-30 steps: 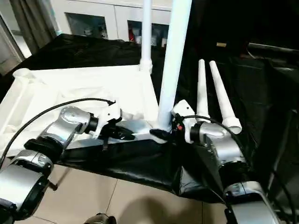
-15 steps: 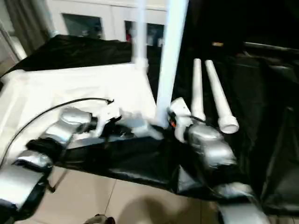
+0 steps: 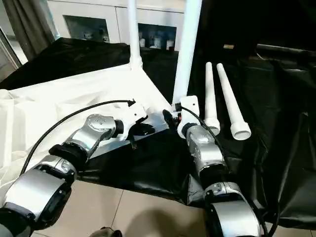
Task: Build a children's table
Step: Insert table leg to table base
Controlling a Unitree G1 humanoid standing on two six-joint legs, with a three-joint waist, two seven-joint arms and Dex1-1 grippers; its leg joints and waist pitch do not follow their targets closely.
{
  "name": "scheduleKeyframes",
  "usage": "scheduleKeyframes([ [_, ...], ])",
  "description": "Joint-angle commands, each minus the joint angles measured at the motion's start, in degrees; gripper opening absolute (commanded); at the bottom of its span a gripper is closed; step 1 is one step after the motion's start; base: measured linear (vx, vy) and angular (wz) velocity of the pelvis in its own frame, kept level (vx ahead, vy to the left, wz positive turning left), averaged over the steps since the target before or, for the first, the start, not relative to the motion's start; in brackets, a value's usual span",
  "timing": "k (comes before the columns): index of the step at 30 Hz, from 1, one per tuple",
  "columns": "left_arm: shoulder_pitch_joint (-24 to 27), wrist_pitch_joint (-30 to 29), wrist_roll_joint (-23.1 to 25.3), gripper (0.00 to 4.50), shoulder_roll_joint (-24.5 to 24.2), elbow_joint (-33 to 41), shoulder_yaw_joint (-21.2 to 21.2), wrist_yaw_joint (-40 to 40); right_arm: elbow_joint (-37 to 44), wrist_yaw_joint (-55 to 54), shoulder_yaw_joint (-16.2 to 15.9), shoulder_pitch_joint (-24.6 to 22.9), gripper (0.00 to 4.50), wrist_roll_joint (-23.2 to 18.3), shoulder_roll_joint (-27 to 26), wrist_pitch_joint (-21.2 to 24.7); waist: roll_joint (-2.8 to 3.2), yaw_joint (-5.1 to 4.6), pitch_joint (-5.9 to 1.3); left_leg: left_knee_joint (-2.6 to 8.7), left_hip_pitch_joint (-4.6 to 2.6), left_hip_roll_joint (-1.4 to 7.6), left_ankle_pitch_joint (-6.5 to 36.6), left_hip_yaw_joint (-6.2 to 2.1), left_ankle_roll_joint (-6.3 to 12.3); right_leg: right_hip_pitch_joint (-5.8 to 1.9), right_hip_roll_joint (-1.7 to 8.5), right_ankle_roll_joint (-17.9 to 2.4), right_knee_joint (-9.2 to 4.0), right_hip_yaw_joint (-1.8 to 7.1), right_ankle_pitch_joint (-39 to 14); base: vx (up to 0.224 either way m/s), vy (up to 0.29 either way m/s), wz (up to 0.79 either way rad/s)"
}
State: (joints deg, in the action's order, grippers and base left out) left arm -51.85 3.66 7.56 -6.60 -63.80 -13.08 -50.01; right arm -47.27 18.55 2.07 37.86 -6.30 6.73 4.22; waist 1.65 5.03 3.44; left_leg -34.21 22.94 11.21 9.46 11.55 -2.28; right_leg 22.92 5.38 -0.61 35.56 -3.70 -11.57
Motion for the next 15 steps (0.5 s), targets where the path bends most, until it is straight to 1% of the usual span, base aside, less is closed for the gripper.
scheduleKeyframes([
  [1,-0.6,4.4,-2.5,0.00,0.3,1.6,1.5,-3.3,0.7,4.7,-1.6,-0.9,3.87,-0.4,0.5,1.0,-0.25,-0.04,-4.71,3.60,-1.59,1.94,8.3,-1.11,3.86,-3.16,3.38,-15.0,-3.46,2.20,1.9,0.000,0.000,0.00],
  [3,0.6,5.2,-2.7,0.00,-1.4,2.5,0.9,-8.0,3.8,11.8,-3.2,-2.5,3.87,-0.6,3.5,1.0,-0.35,0.46,-4.74,3.38,-1.49,1.95,7.3,-1.05,5.07,-3.37,3.26,-15.1,-3.36,2.03,3.2,0.000,0.000,0.00],
  [5,1.9,5.9,-3.0,0.00,-3.1,3.6,0.3,-12.4,6.6,18.3,-4.8,-4.1,3.87,-0.6,6.8,0.8,-0.26,0.65,-4.81,3.26,-1.44,2.09,6.5,-0.98,5.92,-3.25,3.30,-15.6,-3.11,2.01,4.8,0.000,0.000,0.00],
  [6,2.5,6.1,-3.6,0.00,-3.9,4.3,0.3,-15.0,8.5,22.5,-5.7,-5.0,3.87,-1.0,8.7,0.9,-0.26,0.77,-4.84,3.24,-1.44,2.10,6.8,-1.04,6.08,-3.31,3.30,-15.7,-3.08,1.93,4.8,0.000,0.000,0.00],
  [7,2.9,6.1,-3.9,0.00,-4.4,4.7,0.3,-16.5,9.5,25.1,-6.2,-5.6,3.87,-1.3,9.8,1.0,-0.40,0.86,-4.78,3.21,-1.44,2.20,7.1,-0.98,6.54,-3.33,3.31,-15.9,-3.09,2.00,4.8,0.000,0.000,0.00],
  [8,3.3,6.0,-4.7,0.00,-4.9,5.3,0.5,-18.5,10.9,28.4,-7.1,-6.4,3.87,-1.5,11.5,1.3,-0.30,0.99,-4.74,3.24,-1.54,2.20,7.9,-0.95,6.59,-3.21,3.27,-16.0,-3.18,1.96,3.7,0.000,0.000,0.00],
  [9,3.7,5.7,-5.5,0.00,-5.6,6.1,0.8,-20.9,12.6,32.0,-8.2,-7.3,3.87,-1.4,13.5,1.2,-0.22,1.12,-4.61,3.32,-1.53,2.32,8.7,-0.99,6.28,-3.17,3.37,-15.9,-3.31,2.00,2.0,0.000,0.000,0.00],
  [10,3.8,5.7,-5.6,0.00,-5.7,6.3,0.8,-21.2,12.8,32.4,-8.3,-7.4,3.87,-1.4,13.7,1.2,-0.24,1.22,-4.61,3.34,-1.54,2.36,9.1,-1.00,6.08,-3.17,3.41,-15.9,-3.39,2.01,1.4,0.000,0.000,0.00],
  [11,4.0,5.5,-6.0,0.00,-6.5,6.9,0.7,-23.3,13.7,34.7,-8.7,-7.8,3.87,-1.5,15.1,1.3,-0.25,1.22,-4.55,3.43,-1.56,2.37,9.6,-1.02,5.62,-3.06,3.45,-16.0,-3.49,2.04,0.2,0.000,0.000,0.00],
  [13,4.2,5.4,-6.1,0.00,-7.1,7.3,0.6,-24.6,14.1,36.3,-8.7,-7.9,3.87,-1.7,15.9,1.5,-0.27,1.37,-4.51,3.43,-1.76,2.43,10.4,-0.96,5.11,-2.88,3.47,-16.0,-3.64,2.15,-1.4,0.000,0.000,0.00],
  [14,4.3,5.5,-6.1,0.00,-7.6,7.5,0.5,-25.7,14.4,37.2,-8.6,-7.9,3.87,-2.0,16.5,1.8,0.07,1.44,-4.52,3.43,-1.75,2.40,10.4,-1.00,4.88,-2.85,3.47,-16.0,-3.61,2.15,-1.7,0.000,0.000,0.00],
  [15,4.4,5.6,-6.1,0.00,-8.0,7.6,0.4,-26.4,14.7,37.9,-8.6,-7.9,3.87,-2.2,16.8,2.0,-0.08,1.46,-4.46,3.55,-1.82,2.42,11.0,-1.02,4.33,-2.79,3.43,-16.0,-3.77,2.12,-2.9,0.000,0.000,0.00],
])
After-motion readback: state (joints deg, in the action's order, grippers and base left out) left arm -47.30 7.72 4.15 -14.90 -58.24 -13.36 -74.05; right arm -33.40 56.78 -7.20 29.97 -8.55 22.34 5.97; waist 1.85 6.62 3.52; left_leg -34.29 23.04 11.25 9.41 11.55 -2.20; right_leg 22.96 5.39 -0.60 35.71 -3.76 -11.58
